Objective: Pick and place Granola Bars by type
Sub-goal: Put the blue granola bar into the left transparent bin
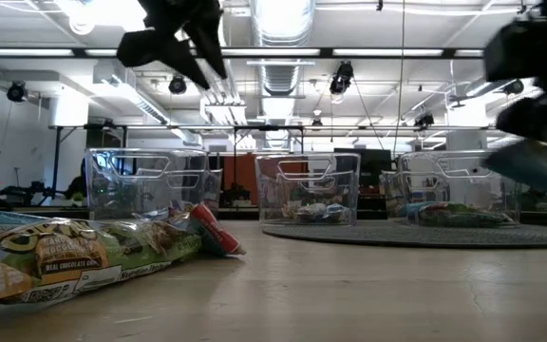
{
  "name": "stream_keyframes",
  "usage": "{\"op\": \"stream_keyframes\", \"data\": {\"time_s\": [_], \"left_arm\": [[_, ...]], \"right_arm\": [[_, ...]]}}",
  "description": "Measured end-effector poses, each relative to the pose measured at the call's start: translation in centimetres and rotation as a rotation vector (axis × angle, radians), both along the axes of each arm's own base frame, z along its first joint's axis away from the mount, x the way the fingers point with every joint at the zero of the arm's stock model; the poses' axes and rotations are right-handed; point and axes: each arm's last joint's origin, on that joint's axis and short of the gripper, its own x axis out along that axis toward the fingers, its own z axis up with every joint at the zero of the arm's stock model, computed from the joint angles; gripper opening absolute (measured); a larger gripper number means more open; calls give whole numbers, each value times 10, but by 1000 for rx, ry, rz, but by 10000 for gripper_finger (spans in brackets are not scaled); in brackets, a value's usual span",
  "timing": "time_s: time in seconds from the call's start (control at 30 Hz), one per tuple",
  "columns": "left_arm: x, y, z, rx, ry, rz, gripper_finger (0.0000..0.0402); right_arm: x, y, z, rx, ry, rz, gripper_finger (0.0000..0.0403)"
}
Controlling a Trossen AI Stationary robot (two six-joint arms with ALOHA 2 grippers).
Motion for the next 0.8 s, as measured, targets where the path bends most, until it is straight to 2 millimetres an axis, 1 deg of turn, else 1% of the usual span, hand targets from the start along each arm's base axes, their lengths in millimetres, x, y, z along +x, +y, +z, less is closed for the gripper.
{"op": "stream_keyframes", "data": {"time_s": [0.07, 0.17, 0.27, 0.4, 0.5, 0.63, 0.8], "left_arm": [[3, 0, 2, 2, -77, -75, 133], [15, -2, 2, -11, -252, -248, 133], [23, -5, -7, 63, -331, -407, 133], [25, -4, -26, 262, -284, -522, 133], [25, -3, -37, 404, -227, -601, 133], [25, -4, -39, 505, -210, -670, 133], [26, -4, -37, 600, -188, -732, 133]], "right_arm": [[5, -9, 6, 2, -35, -20, 43], [13, -22, 13, -10, -64, -31, 42], [21, -31, 18, -14, -89, -55, 43], [33, -41, 29, 24, -161, -95, 42], [43, -48, 38, 78, -227, -120, 43], [49, -59, 42, 94, -246, -126, 43], [50, -73, 44, 116, -244, -89, 43]]}}
